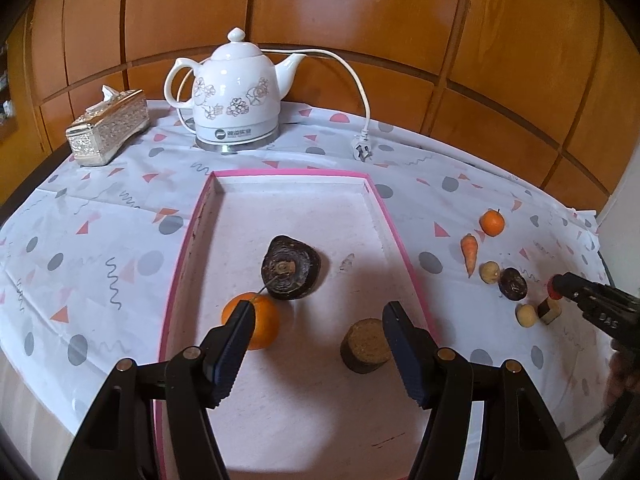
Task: Organize fruits
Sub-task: 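Place the dark fruit in the tray with the left tool while the right tool places the tomato there, then move the left tool to the carrot and grasp it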
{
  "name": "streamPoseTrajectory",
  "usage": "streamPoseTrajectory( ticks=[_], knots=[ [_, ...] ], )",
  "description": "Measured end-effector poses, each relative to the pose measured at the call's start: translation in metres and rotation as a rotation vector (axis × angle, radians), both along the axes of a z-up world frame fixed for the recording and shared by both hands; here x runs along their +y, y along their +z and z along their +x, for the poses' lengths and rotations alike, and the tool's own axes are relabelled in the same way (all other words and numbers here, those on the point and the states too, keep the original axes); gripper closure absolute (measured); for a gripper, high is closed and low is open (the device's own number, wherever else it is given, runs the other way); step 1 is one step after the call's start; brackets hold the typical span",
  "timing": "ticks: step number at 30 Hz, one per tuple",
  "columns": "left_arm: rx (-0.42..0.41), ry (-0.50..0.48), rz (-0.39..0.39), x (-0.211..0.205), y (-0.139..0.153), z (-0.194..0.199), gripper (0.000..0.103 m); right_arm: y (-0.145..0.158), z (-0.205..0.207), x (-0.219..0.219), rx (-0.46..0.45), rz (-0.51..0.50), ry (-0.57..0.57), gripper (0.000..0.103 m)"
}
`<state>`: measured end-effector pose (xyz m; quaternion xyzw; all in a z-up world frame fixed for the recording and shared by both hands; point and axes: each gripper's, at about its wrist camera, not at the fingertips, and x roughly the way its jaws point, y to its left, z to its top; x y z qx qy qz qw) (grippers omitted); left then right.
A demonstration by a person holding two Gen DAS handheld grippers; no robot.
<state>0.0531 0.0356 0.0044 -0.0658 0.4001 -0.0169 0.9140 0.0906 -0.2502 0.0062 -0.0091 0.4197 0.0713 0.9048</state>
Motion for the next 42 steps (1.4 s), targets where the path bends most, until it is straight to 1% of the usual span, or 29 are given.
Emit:
streamPoseTrajectory(
  ticks=[3, 5, 7, 9, 13, 17, 22, 26, 27, 29, 36, 42],
  knots=[
    [-0.008, 0.007, 0.004, 0.003, 0.001, -0.003, 0.036, 0.008, -0.004, 0.021, -0.013, 0.05, 0.056, 0.076],
    [-0.012, 0.013, 0.002, 0.007, 0.001, -0.005, 0.036, 0.011, -0.006, 0.041, -0.012, 0.098, 0.113, 0.076],
    [-0.013, 0.022, 0.0, 0.011, 0.002, -0.007, 0.032, 0.014, -0.008, 0.065, -0.006, 0.134, 0.175, 0.076],
    [-0.021, 0.035, -0.006, 0.016, 0.003, -0.01, 0.032, 0.015, -0.009, 0.087, 0.003, 0.165, 0.227, 0.076],
    [-0.029, 0.053, -0.009, 0.024, 0.004, -0.013, 0.032, 0.008, -0.009, 0.13, 0.03, 0.183, 0.309, 0.076],
    [-0.032, 0.084, -0.017, 0.037, 0.004, -0.016, 0.032, 0.0, -0.009, 0.16, 0.061, 0.193, 0.361, 0.076],
    [-0.026, 0.129, -0.029, 0.054, 0.0, -0.017, 0.032, -0.008, -0.01, 0.186, 0.08, 0.171, 0.385, 0.074],
    [-0.023, 0.156, -0.034, 0.063, -0.002, -0.019, 0.032, -0.011, -0.011, 0.188, 0.089, 0.175, 0.374, 0.073],
    [-0.024, 0.157, -0.034, 0.064, -0.002, -0.019, 0.032, -0.011, -0.013, 0.186, 0.088, 0.176, 0.371, 0.069],
    [-0.025, 0.159, -0.034, 0.064, -0.002, -0.019, 0.032, -0.009, -0.015, 0.183, 0.083, 0.186, 0.362, 0.067],
    [-0.03, 0.132, -0.036, 0.055, 0.001, -0.019, 0.032, -0.001, -0.026, 0.164, 0.041, 0.187, 0.311, 0.067],
    [-0.033, 0.095, -0.022, 0.043, 0.004, -0.019, 0.032, 0.002, -0.035, 0.138, 0.01, 0.179, 0.235, 0.067]
  ],
)
